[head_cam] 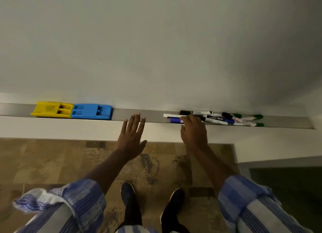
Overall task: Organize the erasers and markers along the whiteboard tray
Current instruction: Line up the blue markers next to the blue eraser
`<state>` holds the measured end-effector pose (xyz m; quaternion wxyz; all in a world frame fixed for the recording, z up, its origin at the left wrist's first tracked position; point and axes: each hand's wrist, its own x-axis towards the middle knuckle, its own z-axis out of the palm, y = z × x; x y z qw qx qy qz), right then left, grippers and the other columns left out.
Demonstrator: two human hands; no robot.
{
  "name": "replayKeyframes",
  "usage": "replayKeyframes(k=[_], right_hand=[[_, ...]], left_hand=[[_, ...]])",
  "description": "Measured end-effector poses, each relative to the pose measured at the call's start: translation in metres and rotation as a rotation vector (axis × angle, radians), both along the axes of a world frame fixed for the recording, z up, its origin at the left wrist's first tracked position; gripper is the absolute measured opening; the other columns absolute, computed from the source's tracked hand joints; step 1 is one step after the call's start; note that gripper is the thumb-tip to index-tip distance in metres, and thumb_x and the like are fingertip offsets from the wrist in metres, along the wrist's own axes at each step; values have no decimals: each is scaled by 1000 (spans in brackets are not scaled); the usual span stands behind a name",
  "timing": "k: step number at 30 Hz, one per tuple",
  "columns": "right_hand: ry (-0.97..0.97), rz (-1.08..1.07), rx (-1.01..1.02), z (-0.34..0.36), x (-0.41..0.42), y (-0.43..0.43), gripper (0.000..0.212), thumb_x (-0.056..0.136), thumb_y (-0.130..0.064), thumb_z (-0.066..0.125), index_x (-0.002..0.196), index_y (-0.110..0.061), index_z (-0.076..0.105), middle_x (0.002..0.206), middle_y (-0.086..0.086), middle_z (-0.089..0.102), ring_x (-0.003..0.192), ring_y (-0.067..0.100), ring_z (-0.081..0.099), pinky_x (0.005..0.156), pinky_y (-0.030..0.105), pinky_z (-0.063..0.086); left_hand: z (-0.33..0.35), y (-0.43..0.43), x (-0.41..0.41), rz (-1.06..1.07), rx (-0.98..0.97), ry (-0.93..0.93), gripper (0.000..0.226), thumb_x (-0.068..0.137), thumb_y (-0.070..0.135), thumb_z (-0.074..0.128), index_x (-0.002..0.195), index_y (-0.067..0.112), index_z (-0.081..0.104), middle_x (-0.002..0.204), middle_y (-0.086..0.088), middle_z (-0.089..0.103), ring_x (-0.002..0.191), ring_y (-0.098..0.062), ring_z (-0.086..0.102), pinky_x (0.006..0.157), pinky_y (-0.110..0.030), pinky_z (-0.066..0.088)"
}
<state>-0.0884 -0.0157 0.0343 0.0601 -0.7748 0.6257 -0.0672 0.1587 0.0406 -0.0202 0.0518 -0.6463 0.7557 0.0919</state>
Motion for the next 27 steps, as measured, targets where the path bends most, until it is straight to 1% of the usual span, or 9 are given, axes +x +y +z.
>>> replayKeyframes(k=[3,6,9,12,15,19,22,25,27], right_hand=[[69,38,-11,-8,-18,-3,33,90,-11,62,123,-8,64,119,13,65,109,32,60,87,40,51],[88,68,-57,-10,-24,-6,31,85,-10,70,116,-9,67,110,11,67,100,31,63,79,38,52],[109,106,-58,-11,-25,-12,28,86,-10,68,114,-11,66,107,10,64,96,30,61,77,38,49],[80,131,-47,-11,-26,-17,25,86,-6,66,111,-10,65,104,11,63,93,31,59,78,40,48],[68,155,-41,-10,-26,-22,23,87,-4,62,110,-9,64,102,10,63,92,31,59,79,41,47],[89,170,-43,-12,-25,-26,25,88,-3,59,110,-14,62,101,7,61,93,29,56,81,39,43],[93,185,-39,-13,-24,-29,25,87,-4,60,110,-14,63,103,7,61,95,29,56,81,40,43],[79,178,-17,-14,-21,-31,22,85,-6,65,106,-12,63,103,8,61,97,30,56,81,40,44],[67,177,8,-14,-19,-33,24,84,-8,68,107,-12,62,104,7,61,97,29,57,81,40,45]], left_hand=[[-2,-1,-5,22,-5,-21,94,97,58,38,154,13,-22,162,-18,-23,150,-35,-20,124,-54,1],[-3,-1,-2,10,-4,-25,94,97,59,37,154,14,-23,162,-17,-24,150,-34,-21,124,-54,0],[-4,-1,-1,5,-3,-21,95,97,59,39,154,14,-21,163,-17,-22,151,-34,-19,124,-54,1],[-4,-1,-3,15,-8,-9,95,96,59,42,156,14,-16,164,-17,-19,151,-34,-18,124,-54,0],[-5,-1,-4,26,-8,-13,95,96,59,42,157,14,-15,164,-17,-19,151,-34,-18,124,-53,-1],[-8,-2,-3,27,-11,-16,95,96,59,42,157,14,-15,164,-16,-18,151,-34,-18,124,-53,-2],[-7,-2,-3,19,-18,-7,95,96,58,44,157,14,-14,164,-17,-16,151,-35,-16,124,-52,-2],[-6,-2,-2,15,-12,-9,94,96,59,42,156,15,-17,164,-16,-19,151,-34,-19,124,-51,-5],[-4,-2,-3,21,-9,9,93,97,58,42,156,15,-16,164,-17,-19,151,-34,-19,124,-52,-4]])
